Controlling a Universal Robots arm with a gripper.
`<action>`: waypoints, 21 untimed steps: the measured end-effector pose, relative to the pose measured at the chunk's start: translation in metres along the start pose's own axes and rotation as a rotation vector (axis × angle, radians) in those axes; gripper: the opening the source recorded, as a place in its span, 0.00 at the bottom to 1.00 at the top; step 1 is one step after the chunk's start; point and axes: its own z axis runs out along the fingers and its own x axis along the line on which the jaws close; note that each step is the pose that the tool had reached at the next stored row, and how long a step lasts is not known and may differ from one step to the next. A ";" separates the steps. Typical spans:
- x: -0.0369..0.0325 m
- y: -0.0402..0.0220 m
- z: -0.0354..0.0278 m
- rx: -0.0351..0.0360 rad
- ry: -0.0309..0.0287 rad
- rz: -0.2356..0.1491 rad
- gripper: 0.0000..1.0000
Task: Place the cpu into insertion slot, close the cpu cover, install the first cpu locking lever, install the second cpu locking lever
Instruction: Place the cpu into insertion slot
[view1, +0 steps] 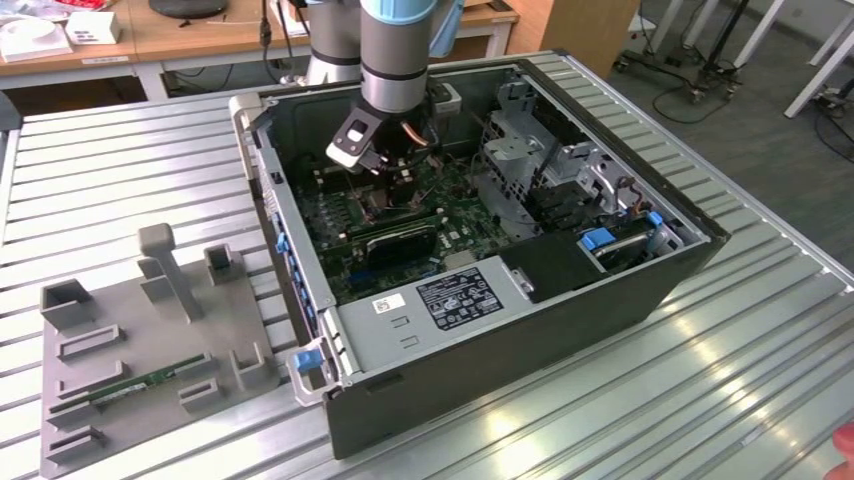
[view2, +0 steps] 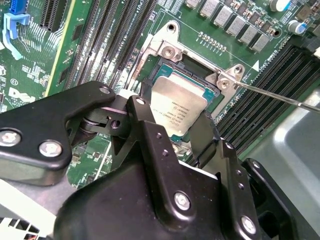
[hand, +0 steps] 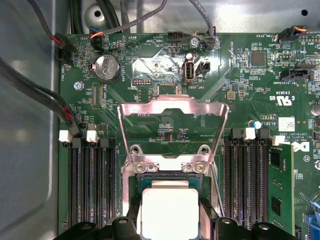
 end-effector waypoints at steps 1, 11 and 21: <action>-0.0001 0.0000 0.0004 0.0000 -0.0001 0.000 0.54; 0.0001 0.0001 0.0012 -0.0009 0.0011 0.000 0.54; 0.0001 0.0001 -0.0001 -0.0007 0.0009 0.000 0.60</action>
